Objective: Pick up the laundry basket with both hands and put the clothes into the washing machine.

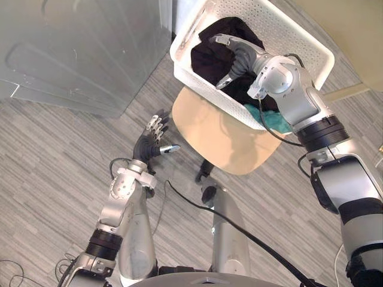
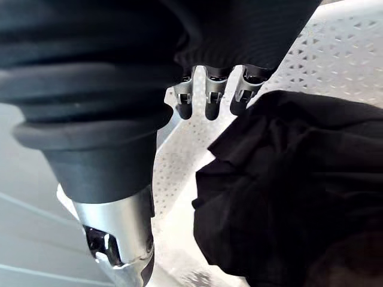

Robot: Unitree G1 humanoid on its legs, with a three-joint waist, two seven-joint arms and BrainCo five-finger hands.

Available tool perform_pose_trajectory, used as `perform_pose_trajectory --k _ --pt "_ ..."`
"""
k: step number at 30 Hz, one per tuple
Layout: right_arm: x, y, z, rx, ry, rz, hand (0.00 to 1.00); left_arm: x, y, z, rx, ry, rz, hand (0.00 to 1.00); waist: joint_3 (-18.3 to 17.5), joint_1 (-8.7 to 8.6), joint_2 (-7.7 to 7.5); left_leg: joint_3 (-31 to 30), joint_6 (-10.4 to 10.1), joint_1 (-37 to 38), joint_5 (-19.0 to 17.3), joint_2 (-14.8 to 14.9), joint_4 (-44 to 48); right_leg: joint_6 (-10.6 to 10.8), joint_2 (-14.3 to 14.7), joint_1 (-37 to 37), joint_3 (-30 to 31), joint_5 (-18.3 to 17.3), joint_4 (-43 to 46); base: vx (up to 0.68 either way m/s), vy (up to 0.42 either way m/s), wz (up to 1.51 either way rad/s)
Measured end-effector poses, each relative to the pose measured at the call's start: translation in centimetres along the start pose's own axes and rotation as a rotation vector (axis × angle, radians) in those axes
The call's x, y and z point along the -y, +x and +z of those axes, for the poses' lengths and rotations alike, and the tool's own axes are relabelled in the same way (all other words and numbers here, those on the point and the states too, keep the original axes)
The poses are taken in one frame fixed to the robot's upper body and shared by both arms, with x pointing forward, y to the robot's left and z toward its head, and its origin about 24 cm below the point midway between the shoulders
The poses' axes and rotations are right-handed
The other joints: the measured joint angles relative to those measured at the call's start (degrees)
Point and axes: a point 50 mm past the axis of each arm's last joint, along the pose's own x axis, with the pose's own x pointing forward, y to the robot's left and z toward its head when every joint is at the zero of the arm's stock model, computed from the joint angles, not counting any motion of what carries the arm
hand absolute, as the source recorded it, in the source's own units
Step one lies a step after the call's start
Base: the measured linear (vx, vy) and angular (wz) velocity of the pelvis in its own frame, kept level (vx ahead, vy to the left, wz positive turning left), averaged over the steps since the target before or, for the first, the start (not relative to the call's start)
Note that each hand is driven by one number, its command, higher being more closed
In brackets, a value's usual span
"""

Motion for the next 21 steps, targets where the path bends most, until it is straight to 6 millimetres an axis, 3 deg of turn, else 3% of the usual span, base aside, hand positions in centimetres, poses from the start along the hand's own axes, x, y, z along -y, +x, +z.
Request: perform_pose_trajectory --k 10,17,21 --pt "-0.3 0.1 0.2 0.004 0.011 -0.001 0.0 0.6 -0.2 -0.6 -0.03 -0.005 -0.036 0.0 -0.13 -0.47 0.37 0.51 0.03 0.63 -0.17 0.23 0.78 -0.12 0.11 0.06 0.83 0.13 0.56 0.0 -0.014 -0.02" --pt "-1.6 0.7 -1.4 -0.081 0.049 0.027 0.0 1.3 -0.2 -1.0 -0.046 -0.032 -0.075 0.0 -0.32 -0.14 2.19 0.88 -0.09 0.97 -0.89 0.2 1.08 0.04 0.08 -0.04 1.49 -0.06 0.84 -0.03 -0.017 -0.04" --pt "-2.1 0.8 -1.2 -0.078 0.055 0.037 0.0 1.7 -0.3 -1.2 -0.055 -0.049 -0.099 0.0 -0.66 0.1 2.95 0.44 -0.04 0.6 -0.76 0.12 1.01 0.03 0.1 -0.13 1.23 0.01 0.74 0.0 -0.012 0.02"
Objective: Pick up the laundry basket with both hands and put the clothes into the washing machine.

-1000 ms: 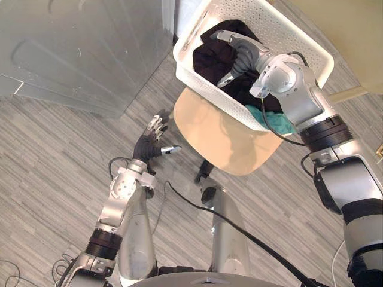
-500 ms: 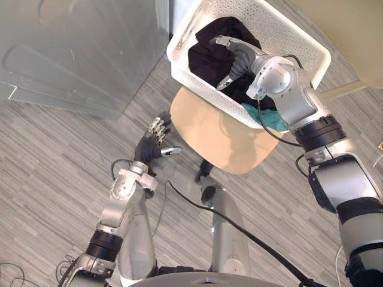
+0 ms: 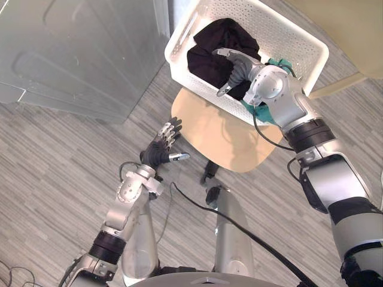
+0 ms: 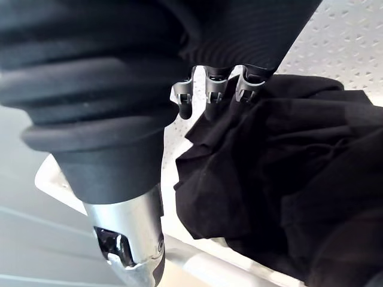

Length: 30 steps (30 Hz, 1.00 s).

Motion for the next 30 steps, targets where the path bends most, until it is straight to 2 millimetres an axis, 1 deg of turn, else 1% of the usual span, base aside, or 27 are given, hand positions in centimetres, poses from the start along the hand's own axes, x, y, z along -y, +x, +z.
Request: perform_pose_trajectory --k 9,11,13,15,17,21,25,30 --pt "-0.4 0.0 -0.1 -0.001 0.001 0.019 0.0 -0.4 -0.8 -0.3 -0.03 0.013 -0.007 0.0 -0.12 0.33 0.22 -0.07 0.22 -0.33 0.52 -0.25 0.06 -0.23 -0.32 -0.22 -0.12 0.17 0.47 0.01 -0.008 0.02" --pt "-0.6 0.1 -0.5 -0.017 0.005 0.026 0.0 -0.4 -0.8 -0.3 -0.03 0.013 -0.009 0.0 -0.14 0.47 0.25 -0.06 0.24 -0.37 0.53 -0.48 0.03 -0.21 -0.57 -0.54 -0.03 -0.11 0.96 0.0 -0.011 0.02" --pt "-0.8 0.1 -0.9 -0.036 0.008 0.033 0.0 -0.4 -0.8 -0.3 -0.029 0.013 -0.01 0.0 -0.26 0.45 0.5 -0.05 0.34 -0.64 0.64 -0.86 -0.11 -0.14 -0.99 -1.09 0.04 -0.43 1.45 -0.02 -0.024 0.04" --pt "-1.0 0.1 -1.4 -0.056 0.015 0.044 0.0 -0.3 -0.9 -0.3 -0.025 -0.014 -0.013 0.0 -0.45 0.38 1.07 -0.07 0.2 -0.63 0.9 -1.21 -0.9 -0.09 -1.2 -1.23 0.03 -0.41 1.39 -0.02 -0.024 0.05" --pt "-0.9 0.1 -1.3 -0.054 0.014 0.042 0.0 -0.3 -0.9 -0.3 -0.021 -0.045 -0.025 0.0 -0.58 0.39 1.29 -0.07 0.09 -0.63 1.03 -1.29 -1.15 -0.01 -1.2 -1.36 0.0 -0.38 1.22 -0.01 -0.011 0.02" --pt "-0.5 0.3 -1.5 -0.051 0.002 0.04 0.0 0.8 -1.0 -0.8 -0.033 -0.127 -0.082 0.0 -0.81 0.43 1.69 -0.05 0.03 -0.72 1.57 -1.37 -1.99 0.09 -1.13 -1.61 -0.12 -0.27 0.77 -0.01 -0.036 0.0" --pt "0.0 0.6 -1.4 -0.056 -0.065 0.046 0.0 1.9 -1.4 -1.5 -0.054 -0.184 -0.136 0.0 -0.86 0.38 1.77 -0.06 0.03 -0.82 1.57 -1.36 -1.99 -0.17 -1.08 -1.56 -0.16 0.2 0.41 0.0 0.0 0.0" --pt "0.4 0.7 -1.6 -0.07 -0.07 0.041 0.0 2.2 -1.6 -1.9 -0.065 -0.213 -0.143 0.0 -0.87 0.22 1.78 -0.06 0.08 -1.37 1.57 -1.35 -2.05 0.24 -0.94 -1.56 -0.38 0.82 -1.01 0.0 0.0 0.0"
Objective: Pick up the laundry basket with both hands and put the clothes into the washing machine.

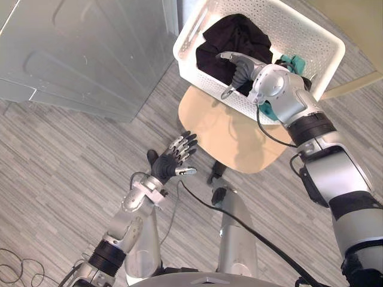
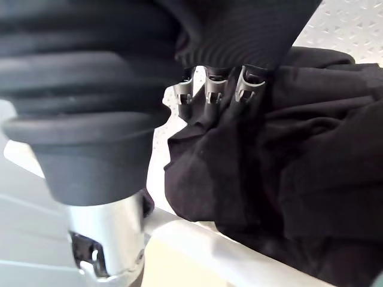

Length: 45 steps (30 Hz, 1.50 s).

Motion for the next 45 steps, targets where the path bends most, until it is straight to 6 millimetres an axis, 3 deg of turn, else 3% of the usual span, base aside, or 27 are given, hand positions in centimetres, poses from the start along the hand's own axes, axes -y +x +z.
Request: perform_pose_trajectory --k 11,17,23,32,39,45 --pt "1.0 -0.3 0.7 0.028 0.045 -0.032 0.0 -0.2 -0.6 -0.9 -0.042 -0.012 0.018 0.0 -0.01 -0.41 -0.03 0.05 0.64 -0.16 -0.75 1.57 2.8 -0.43 1.05 1.19 0.0 0.97 -0.29 -0.01 -0.024 -0.04" --pt "3.9 -0.5 3.5 0.126 0.032 -0.088 0.0 0.0 -1.6 -2.0 -0.112 -0.012 0.002 0.0 0.0 -1.3 -0.04 0.52 0.47 0.74 -1.47 1.87 3.09 -0.42 1.27 1.57 0.65 0.37 -0.51 -0.03 -0.034 -0.06" --pt "5.3 -0.5 4.0 0.134 0.031 -0.118 0.0 -0.2 -1.7 -2.9 -0.149 -0.02 -0.002 0.0 -0.01 -1.19 -0.06 0.53 0.05 0.75 -0.53 1.98 2.07 -0.11 1.74 1.67 0.47 1.29 -1.27 -0.01 -0.036 -0.01" --pt "4.8 -0.3 2.3 0.065 0.05 -0.1 0.0 0.3 -1.6 -3.2 -0.156 -0.031 -0.015 0.0 0.0 -1.17 -0.07 1.01 0.2 0.69 0.21 1.31 0.07 -0.15 1.43 0.58 0.58 1.23 -1.3 0.0 -0.036 0.01" --pt "2.4 -0.3 0.6 0.016 0.05 -0.043 0.0 -0.5 -1.7 -2.6 -0.126 -0.023 0.024 0.0 0.02 -1.28 -0.09 1.47 0.35 -0.53 1.16 0.82 -0.91 -0.18 1.0 -1.32 0.67 1.26 -1.05 0.0 -0.041 0.01" --pt "2.2 -0.3 -0.6 -0.032 0.061 -0.032 0.0 -0.7 -1.6 -2.4 -0.105 -0.048 0.054 0.0 0.03 -0.86 -0.06 1.62 0.45 -1.46 1.94 0.36 -2.27 -0.63 0.88 -2.69 0.72 1.61 -1.36 0.0 -0.015 0.01"
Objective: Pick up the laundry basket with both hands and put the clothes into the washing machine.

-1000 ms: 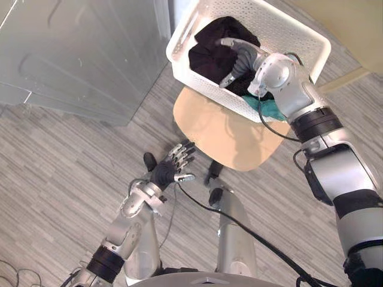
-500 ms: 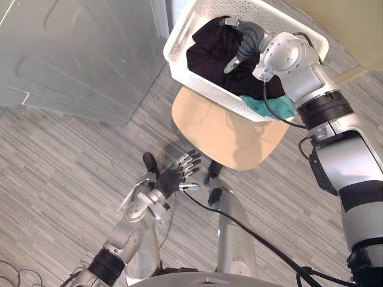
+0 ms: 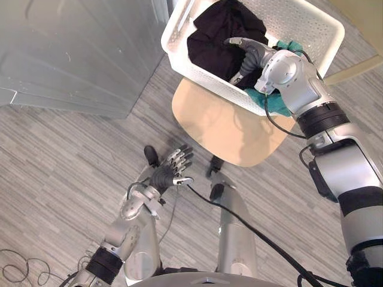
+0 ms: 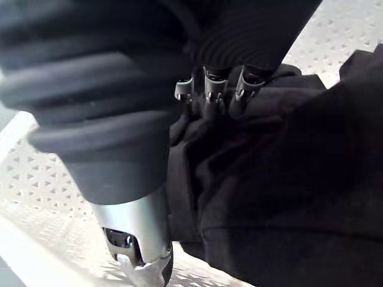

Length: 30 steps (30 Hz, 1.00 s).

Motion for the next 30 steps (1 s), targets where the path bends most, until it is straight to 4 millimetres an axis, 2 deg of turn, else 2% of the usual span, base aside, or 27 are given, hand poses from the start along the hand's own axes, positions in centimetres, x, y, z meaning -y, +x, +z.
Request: perform_pose_trajectory --k 5,9,14,17,24,30 --pt "0.0 0.4 -0.4 -0.047 -0.029 0.039 0.0 0.2 -0.2 -0.4 0.009 -0.119 -0.003 0.0 0.03 0.29 0.06 1.12 0.03 0.25 1.55 -0.63 -3.16 -0.04 0.06 -0.79 0.15 1.05 -1.87 0.01 -0.033 -0.02" --pt "0.3 0.6 -0.7 -0.078 -0.092 0.051 0.0 0.6 -1.1 -1.7 -0.012 -0.238 -0.005 0.0 0.18 0.78 0.35 1.55 0.0 0.29 1.81 -0.73 -4.05 0.01 0.31 -0.82 0.25 1.73 -3.09 0.01 -0.009 -0.03" --pt "0.7 0.7 -1.0 -0.1 -0.108 0.048 0.0 0.4 -1.7 -2.9 -0.049 -0.304 0.01 0.0 0.19 1.29 0.37 1.45 -0.08 0.31 2.6 -0.96 -5.64 -0.03 0.65 -0.53 -0.04 2.44 -4.75 0.0 -0.004 0.01" --pt "0.6 0.6 -1.5 -0.12 -0.102 0.049 0.0 0.9 -1.7 -3.2 -0.059 -0.328 -0.003 0.0 0.46 1.6 0.89 1.23 -0.1 0.81 2.6 -0.98 -5.79 0.06 0.79 0.45 -0.23 2.63 -5.46 0.01 -0.013 0.03" --pt "1.0 0.6 -1.6 -0.122 -0.134 -0.037 0.0 1.1 -1.5 -3.2 -0.048 -0.339 0.006 0.0 0.46 2.14 0.9 1.11 -0.37 1.56 4.37 -1.47 -9.07 -0.03 1.15 0.95 -1.1 3.5 -7.23 0.02 -0.034 0.03" --pt "2.4 0.4 -1.4 -0.108 -0.056 -0.19 0.0 0.7 -1.1 -3.0 0.007 -0.366 0.077 0.0 0.45 2.28 0.9 0.1 -0.47 2.39 4.43 -1.17 -8.75 -0.08 1.66 2.67 -1.61 3.52 -7.46 0.03 -0.053 0.04"
